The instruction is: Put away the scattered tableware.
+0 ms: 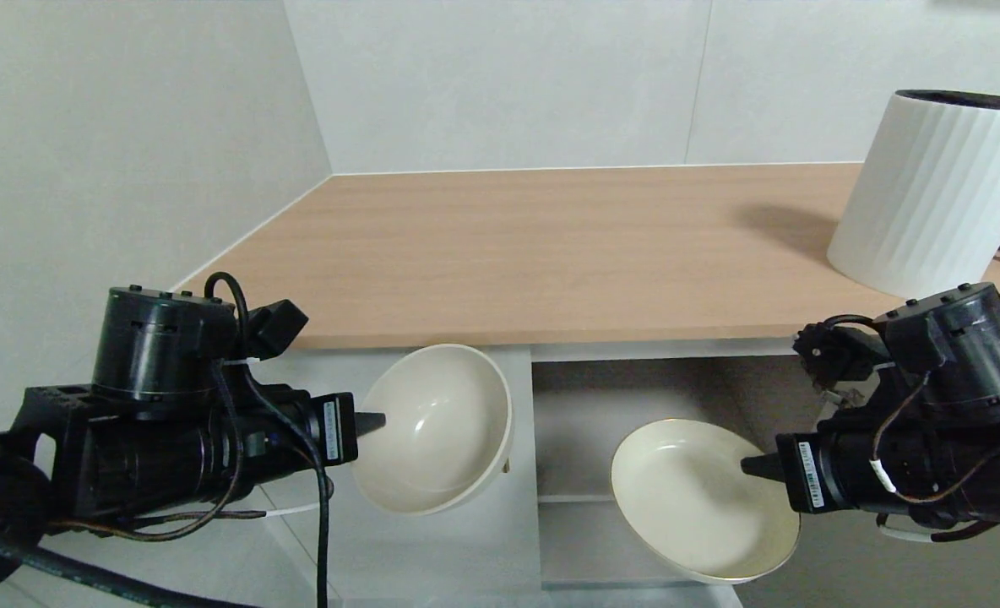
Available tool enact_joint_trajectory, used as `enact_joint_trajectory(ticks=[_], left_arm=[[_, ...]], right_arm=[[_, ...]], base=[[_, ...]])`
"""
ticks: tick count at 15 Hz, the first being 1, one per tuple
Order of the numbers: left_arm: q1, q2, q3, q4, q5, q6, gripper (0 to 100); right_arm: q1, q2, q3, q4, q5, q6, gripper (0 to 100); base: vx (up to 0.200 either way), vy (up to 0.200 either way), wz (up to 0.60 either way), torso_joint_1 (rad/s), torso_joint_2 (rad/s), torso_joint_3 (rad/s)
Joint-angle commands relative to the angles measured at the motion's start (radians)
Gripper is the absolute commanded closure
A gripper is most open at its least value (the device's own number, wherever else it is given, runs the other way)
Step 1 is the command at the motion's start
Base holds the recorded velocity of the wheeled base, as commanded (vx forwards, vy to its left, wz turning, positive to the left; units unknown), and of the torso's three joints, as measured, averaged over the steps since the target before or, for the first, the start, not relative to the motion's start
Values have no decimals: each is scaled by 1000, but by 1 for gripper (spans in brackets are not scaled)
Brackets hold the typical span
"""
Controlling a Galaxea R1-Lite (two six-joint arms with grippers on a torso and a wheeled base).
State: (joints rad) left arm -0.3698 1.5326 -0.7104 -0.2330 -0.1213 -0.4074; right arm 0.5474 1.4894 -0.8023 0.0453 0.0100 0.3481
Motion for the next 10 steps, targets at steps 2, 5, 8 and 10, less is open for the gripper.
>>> enact_joint_trajectory(ticks=[2,5,8,10], left_arm=[[0,1,0,1,0,-1,100],[0,1,0,1,-1,-2,100],[0,6,0,1,-1,-2,100],[-1,8,0,1,-1,-2,100]], right_arm=[[0,14,0,1,1,0,100],[0,23,-1,1,1,0,100],[-1,29,-1,1,1,0,100],[-1,31,-1,1,1,0,100]], base=[[0,0,0,-168,459,300],[0,0,0,-155,461,310],[0,0,0,-124,452,323],[0,0,0,-49,202,151]])
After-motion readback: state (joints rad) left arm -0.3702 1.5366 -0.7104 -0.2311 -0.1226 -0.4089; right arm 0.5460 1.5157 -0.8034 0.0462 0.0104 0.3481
